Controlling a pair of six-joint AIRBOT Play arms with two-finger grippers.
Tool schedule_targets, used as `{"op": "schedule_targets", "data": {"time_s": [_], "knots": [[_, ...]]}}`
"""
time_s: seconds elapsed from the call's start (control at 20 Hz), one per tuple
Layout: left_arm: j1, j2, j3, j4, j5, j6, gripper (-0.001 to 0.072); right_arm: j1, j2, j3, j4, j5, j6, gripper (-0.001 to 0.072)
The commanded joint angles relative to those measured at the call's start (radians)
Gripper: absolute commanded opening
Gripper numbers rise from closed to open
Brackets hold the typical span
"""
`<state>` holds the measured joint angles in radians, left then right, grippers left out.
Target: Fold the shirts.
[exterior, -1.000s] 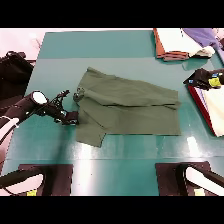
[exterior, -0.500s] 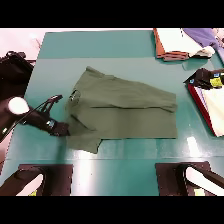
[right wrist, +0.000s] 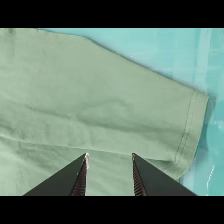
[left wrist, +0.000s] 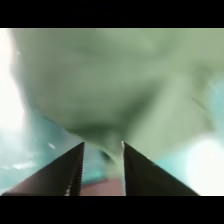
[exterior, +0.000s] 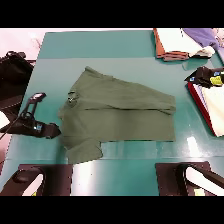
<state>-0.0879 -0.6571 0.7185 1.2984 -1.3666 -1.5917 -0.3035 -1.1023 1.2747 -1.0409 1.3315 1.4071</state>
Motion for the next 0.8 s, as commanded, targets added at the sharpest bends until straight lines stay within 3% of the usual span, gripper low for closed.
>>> {"op": "schedule_targets", "data": {"time_s": [0.0,0.1,0.15,0.25,0.45,0.75], "knots": [[0.106,-0.090,0.012,0.107,0.100,-0.045,0.0294,0.001,0.000,0.000,0.000,0.000,-0.004,0.0314],[0.225,-0.203,0.012,0.044,0.094,0.027,0.0296,0.001,0.000,0.000,0.000,0.014,-0.009,0.0313],[0.273,-0.252,0.011,-0.009,0.084,0.064,0.0353,0.001,0.000,0.000,0.000,0.021,-0.014,0.0313],[0.317,-0.320,0.002,-0.085,0.067,0.110,0.0561,0.001,0.000,0.000,0.000,0.022,-0.019,0.0313],[0.321,-0.346,-0.135,-0.111,0.111,0.127,0.0562,0.001,0.000,0.000,0.000,0.021,-0.023,0.0313],[0.320,-0.346,-0.248,-0.324,0.237,0.165,0.0560,0.001,0.001,0.000,0.001,0.022,-0.029,0.0312]]}}
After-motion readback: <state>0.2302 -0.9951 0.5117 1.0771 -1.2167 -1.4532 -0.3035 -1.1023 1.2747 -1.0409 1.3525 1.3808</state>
